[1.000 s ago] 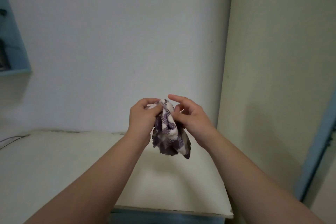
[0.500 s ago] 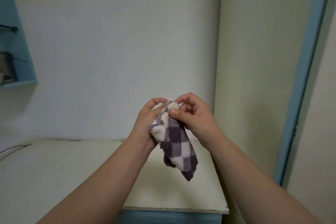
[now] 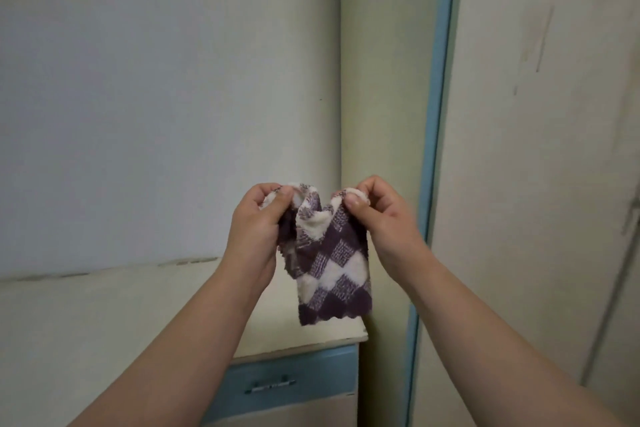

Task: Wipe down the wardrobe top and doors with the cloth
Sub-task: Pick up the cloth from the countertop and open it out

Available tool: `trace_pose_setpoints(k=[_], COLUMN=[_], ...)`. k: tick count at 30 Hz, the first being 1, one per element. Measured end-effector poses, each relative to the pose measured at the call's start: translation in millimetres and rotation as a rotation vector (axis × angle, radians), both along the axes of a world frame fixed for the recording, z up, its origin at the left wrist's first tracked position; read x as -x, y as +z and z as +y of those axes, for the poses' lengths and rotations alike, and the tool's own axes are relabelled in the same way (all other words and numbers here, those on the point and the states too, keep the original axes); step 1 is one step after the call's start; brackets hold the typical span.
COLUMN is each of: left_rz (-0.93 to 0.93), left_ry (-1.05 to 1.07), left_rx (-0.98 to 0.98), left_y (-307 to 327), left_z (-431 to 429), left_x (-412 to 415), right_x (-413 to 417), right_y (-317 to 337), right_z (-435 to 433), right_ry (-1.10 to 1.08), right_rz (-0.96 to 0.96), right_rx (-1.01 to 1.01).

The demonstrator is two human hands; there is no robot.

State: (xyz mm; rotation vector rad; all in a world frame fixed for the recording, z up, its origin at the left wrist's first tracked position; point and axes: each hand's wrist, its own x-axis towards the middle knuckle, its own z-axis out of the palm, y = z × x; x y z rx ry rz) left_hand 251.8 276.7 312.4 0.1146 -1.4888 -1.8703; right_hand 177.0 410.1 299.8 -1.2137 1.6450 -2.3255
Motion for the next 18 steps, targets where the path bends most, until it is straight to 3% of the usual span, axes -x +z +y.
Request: trace_pose_setpoints(k=[5,14,18], left_rz=[0.0,0.005,0.028], left_ry=[0.013,0.202,0.279], left_rx=[0.023,0.109,0.2], left_y=[9.2,28.8,41.3], left_z=[20.8,61.3,101.3], left_x=[-3.7,18.3,43.5], right_x=[4.9,63.7,99.8], right_y=[17.6,35.1,52.5], right_z=[48.6,139.4,196.0], right_ry=[-0.227,-0.448,-0.457], right_rz=[0.171,0.189,0.302], right_rx=[-0.235,-0.142,-0.196])
